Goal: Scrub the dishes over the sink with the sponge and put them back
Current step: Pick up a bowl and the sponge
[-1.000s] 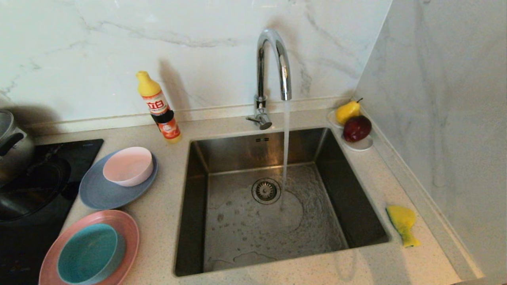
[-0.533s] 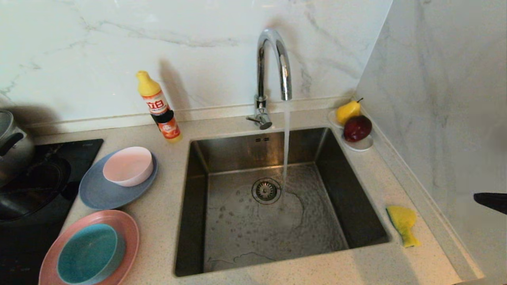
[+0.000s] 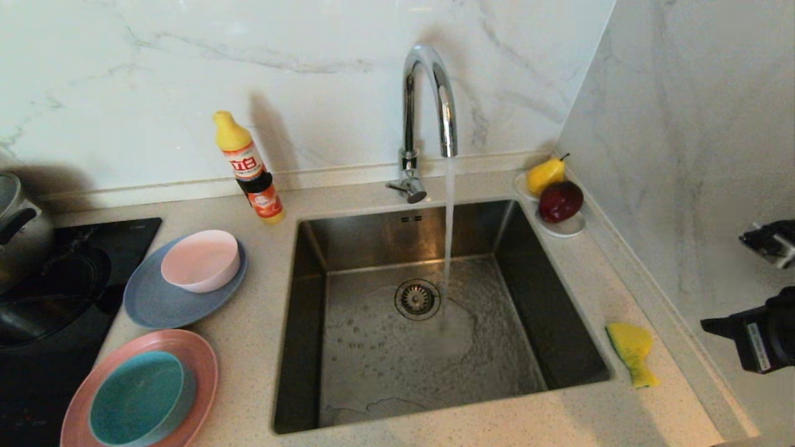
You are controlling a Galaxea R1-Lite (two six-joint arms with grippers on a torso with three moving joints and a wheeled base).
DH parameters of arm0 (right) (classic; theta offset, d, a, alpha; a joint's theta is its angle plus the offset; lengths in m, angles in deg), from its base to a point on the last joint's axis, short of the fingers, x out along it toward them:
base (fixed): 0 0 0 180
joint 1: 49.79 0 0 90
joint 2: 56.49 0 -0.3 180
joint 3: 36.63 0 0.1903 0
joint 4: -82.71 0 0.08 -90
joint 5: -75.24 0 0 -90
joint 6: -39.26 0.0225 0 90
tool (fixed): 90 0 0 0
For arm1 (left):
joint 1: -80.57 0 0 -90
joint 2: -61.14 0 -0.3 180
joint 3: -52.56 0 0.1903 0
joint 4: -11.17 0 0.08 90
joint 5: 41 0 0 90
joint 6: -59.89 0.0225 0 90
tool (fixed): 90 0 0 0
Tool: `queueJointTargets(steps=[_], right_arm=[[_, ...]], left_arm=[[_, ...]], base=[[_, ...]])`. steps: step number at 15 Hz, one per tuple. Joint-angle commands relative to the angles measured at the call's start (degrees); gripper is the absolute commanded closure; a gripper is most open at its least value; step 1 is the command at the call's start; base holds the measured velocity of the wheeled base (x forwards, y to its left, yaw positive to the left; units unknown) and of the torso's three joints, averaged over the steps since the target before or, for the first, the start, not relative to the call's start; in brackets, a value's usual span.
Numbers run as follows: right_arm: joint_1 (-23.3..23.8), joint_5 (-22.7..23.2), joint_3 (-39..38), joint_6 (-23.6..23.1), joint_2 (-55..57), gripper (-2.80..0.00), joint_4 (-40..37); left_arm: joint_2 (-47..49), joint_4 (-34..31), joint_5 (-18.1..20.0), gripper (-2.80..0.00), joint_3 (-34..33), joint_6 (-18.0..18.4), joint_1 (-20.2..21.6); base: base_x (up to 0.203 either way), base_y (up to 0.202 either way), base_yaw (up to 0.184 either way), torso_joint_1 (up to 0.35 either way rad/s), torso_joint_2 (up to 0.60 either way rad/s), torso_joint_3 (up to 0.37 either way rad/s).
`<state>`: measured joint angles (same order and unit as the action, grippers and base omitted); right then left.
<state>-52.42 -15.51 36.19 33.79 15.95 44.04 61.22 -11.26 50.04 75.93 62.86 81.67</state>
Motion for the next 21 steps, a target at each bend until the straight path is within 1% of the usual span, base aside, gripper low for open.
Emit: queueJointTargets(steps=[1,2,3,6,8,10,12,14,17,21], right_arm=[[-0.73,-0.78,-0.50,2.92,5.00,0.00,-0.26],[-0.98,-0.89,-0.80,3.83,6.02,0.00,-0.26],[-1.72,-0.93,-1.36,4.17,6.55,-2.80,-0.28],[-1.95,-0.93,-3.98,4.36,6.66,-2.80,-0.15],[-1.95,-0.81,-5.93,5.68,7.38,-2.80,0.16],[-1.93,-0.74,-6.39,6.39,8.41,-2.80,0.20],[-1.95,-0.60,-6.39,8.16,10.55,-2.80,0.26],[-1.95,-0.37,-6.62,8.47,12.66,-2.80,0.56],[-1.95,-0.67,-7.76,8.54,16.00,-2.80,7.60],[-1.81,-0.48,-8.29,8.40,19.88,-2.80,12.53]], left_arm=[[0.10,0.03,0.02,0.00,-0.79,0.02,0.05],[0.10,0.03,0.02,0.00,-0.79,0.02,0.03],[0.10,0.03,0.02,0.00,-0.79,0.02,0.05],[0.10,0.03,0.02,0.00,-0.79,0.02,0.05],[0.10,0.03,0.02,0.00,-0.79,0.02,-0.03],[0.10,0.03,0.02,0.00,-0.79,0.02,0.05],[0.10,0.03,0.02,0.00,-0.79,0.02,0.04],[0.10,0.03,0.02,0.00,-0.79,0.02,-0.03],[0.10,0.03,0.02,0.00,-0.79,0.02,0.05],[0.10,0.03,0.02,0.00,-0.79,0.02,-0.04]], base=[[0.000,0.000,0.000,0.000,0.00,0.000],[0.000,0.000,0.000,0.000,0.00,0.000],[0.000,0.000,0.000,0.000,0.00,0.000],[0.000,0.000,0.000,0.000,0.00,0.000],[0.000,0.000,0.000,0.000,0.00,0.000],[0.000,0.000,0.000,0.000,0.00,0.000],[0.000,0.000,0.000,0.000,0.00,0.000],[0.000,0.000,0.000,0.000,0.00,0.000],[0.000,0.000,0.000,0.000,0.00,0.000],[0.000,0.000,0.000,0.000,0.00,0.000]])
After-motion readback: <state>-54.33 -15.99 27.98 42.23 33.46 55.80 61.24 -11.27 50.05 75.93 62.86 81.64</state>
